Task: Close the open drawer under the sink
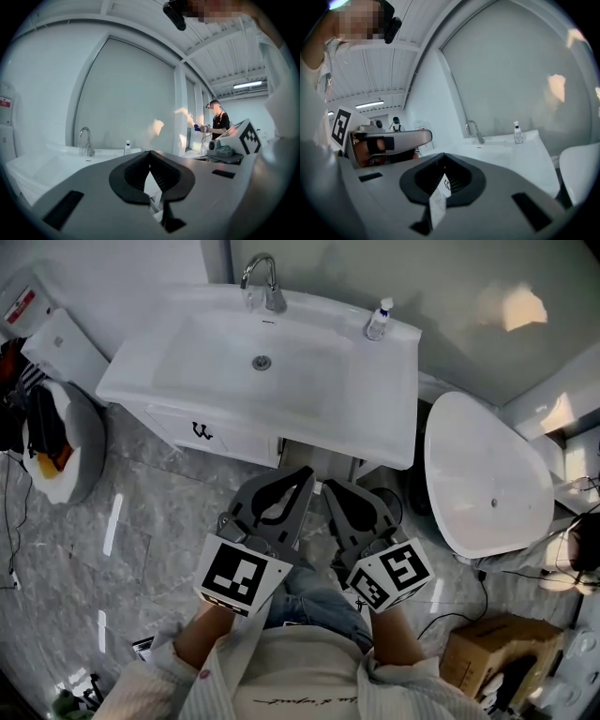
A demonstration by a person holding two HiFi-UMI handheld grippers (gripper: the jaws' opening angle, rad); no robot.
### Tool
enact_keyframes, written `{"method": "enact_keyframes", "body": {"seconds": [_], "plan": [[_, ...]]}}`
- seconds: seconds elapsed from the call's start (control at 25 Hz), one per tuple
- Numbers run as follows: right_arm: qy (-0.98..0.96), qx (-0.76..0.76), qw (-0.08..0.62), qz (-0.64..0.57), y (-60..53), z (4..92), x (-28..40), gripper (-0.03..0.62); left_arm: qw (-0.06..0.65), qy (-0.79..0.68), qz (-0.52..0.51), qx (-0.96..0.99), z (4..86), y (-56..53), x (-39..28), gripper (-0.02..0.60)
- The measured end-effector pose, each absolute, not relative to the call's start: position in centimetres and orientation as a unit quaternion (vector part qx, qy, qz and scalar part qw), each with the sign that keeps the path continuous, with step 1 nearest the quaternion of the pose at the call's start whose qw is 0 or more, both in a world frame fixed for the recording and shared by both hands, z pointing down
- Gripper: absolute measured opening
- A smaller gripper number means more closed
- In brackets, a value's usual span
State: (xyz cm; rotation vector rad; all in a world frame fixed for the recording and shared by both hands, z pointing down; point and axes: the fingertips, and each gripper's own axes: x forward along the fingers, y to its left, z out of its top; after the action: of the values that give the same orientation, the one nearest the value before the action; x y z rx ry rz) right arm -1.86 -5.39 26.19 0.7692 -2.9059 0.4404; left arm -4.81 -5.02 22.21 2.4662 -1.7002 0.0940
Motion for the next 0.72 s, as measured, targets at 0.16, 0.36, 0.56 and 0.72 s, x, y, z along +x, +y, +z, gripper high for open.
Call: {"method": "enact_keyframes", "body": {"seconds": [0.16, 0.36, 0.56, 0.72], "plan": [[-0.953, 0.261, 0.056, 0.145, -7.2, 26.3, -1.9, 0.011, 0.075, -0.560, 0.033, 0.824, 22.3, -7.0, -5.1, 0.015], [-0.947, 0.277, 0.057, 0.150, -8.6, 26.4, -1.5, 0.011, 0.074, -0.547, 0.035, 0.833, 22.5, -8.7, -4.9, 0.015], [-0.941, 0.295, 0.058, 0.156, -9.6, 26.7, -1.3, 0.011, 0.079, -0.529, 0.039, 0.844, 22.6, -10.0, -4.5, 0.015], [-0.934, 0.312, 0.057, 0.163, -10.3, 26.9, -1.2, 0.011, 0.081, -0.514, 0.043, 0.853, 22.8, -10.9, -4.5, 0.015]]}}
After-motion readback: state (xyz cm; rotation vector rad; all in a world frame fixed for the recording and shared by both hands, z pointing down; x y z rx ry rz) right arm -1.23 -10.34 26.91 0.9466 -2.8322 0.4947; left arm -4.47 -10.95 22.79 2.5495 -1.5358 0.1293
